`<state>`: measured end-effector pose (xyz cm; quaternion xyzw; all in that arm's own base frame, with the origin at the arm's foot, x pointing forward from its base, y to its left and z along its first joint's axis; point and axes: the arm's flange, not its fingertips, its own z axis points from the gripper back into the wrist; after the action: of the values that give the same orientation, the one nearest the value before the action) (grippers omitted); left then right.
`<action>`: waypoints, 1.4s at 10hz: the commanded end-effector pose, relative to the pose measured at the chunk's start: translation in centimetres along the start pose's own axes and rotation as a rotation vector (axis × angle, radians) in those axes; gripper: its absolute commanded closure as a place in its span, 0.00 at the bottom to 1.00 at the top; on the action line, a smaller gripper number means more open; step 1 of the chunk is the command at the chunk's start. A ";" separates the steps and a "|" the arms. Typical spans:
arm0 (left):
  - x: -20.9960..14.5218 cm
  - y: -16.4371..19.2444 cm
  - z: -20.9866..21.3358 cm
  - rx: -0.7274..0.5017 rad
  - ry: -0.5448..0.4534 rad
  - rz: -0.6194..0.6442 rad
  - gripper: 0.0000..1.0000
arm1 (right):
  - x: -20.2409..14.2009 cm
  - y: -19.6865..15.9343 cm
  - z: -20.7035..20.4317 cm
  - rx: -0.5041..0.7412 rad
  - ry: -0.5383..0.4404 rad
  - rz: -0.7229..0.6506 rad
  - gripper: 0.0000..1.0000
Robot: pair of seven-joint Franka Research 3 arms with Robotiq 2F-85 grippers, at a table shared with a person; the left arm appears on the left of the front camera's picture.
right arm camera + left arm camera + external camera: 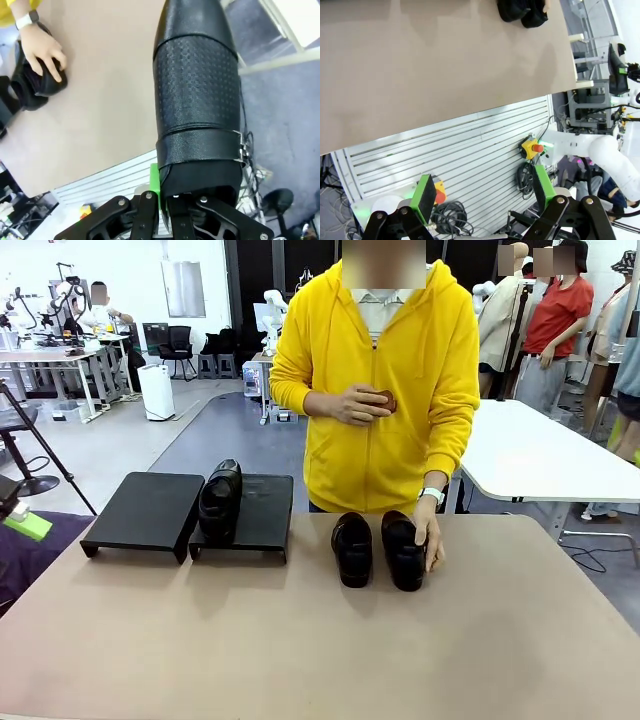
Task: Organize the shoes by placing them on the stand.
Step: Pick up one Shoe and place it in the middle of the table.
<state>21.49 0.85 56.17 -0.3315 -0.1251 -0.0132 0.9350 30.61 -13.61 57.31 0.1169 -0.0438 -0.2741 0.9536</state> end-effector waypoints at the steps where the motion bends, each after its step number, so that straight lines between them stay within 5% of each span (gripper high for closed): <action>1: 0.0 0.0 0.2 -0.018 0.003 -0.009 0.00 | -1.3 1.0 -0.2 0.018 -0.015 0.019 1.00; 4: 0.0 0.0 0.2 -0.018 0.003 -0.009 0.00 | -3.0 3.7 0.1 0.011 -0.027 0.048 1.00; 8: 0.0 0.0 0.2 -0.018 0.003 -0.009 0.00 | -11.6 17.7 1.5 -0.017 0.009 0.082 1.00; 11: 0.0 0.0 0.2 -0.018 0.003 -0.009 0.00 | -17.6 29.8 -4.1 0.107 0.095 0.210 1.00; 14: 0.0 0.0 0.2 -0.018 0.003 -0.009 0.00 | -24.9 37.4 -12.2 0.079 0.233 0.399 1.00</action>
<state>21.50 0.84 56.18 -0.3314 -0.1248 -0.0132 0.9351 29.25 31.35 54.72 0.1740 0.0216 -0.0868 0.9807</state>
